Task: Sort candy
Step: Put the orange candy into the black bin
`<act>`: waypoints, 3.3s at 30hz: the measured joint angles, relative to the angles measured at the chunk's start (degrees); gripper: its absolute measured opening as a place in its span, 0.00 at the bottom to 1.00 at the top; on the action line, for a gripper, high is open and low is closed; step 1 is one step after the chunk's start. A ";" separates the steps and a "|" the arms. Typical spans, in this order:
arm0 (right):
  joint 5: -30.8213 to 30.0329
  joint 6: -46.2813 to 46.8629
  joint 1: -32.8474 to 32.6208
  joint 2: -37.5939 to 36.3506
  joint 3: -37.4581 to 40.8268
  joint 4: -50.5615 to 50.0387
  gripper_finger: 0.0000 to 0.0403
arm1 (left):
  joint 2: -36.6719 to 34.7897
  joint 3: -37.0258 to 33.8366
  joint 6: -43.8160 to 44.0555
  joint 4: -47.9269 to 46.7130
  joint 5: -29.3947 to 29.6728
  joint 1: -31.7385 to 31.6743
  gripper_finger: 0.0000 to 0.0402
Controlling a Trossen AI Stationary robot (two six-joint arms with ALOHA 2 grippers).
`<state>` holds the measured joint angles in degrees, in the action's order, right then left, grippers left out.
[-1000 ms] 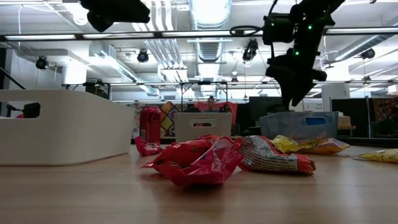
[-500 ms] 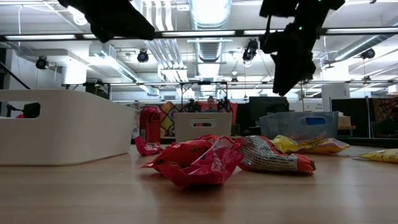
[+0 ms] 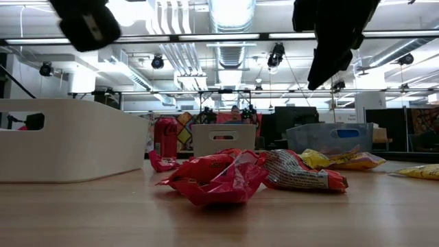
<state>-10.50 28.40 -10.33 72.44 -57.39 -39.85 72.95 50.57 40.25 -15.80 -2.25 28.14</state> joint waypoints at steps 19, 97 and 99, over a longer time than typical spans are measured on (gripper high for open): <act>-0.10 0.09 -1.18 0.00 0.02 0.25 0.45 | 16.96 16.33 22.61 -33.08 -1.71 16.15 0.27; -0.02 -33.36 -4.04 0.02 20.32 79.81 0.45 | 7.65 8.33 -39.79 5.66 41.86 -5.75 0.01; -0.02 -33.40 -4.04 0.04 20.35 79.86 0.45 | 8.71 5.69 -41.19 13.79 38.33 -7.63 0.01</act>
<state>-10.52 -4.99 -14.37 72.49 -37.04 40.01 81.66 56.26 -0.94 -2.01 36.08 20.51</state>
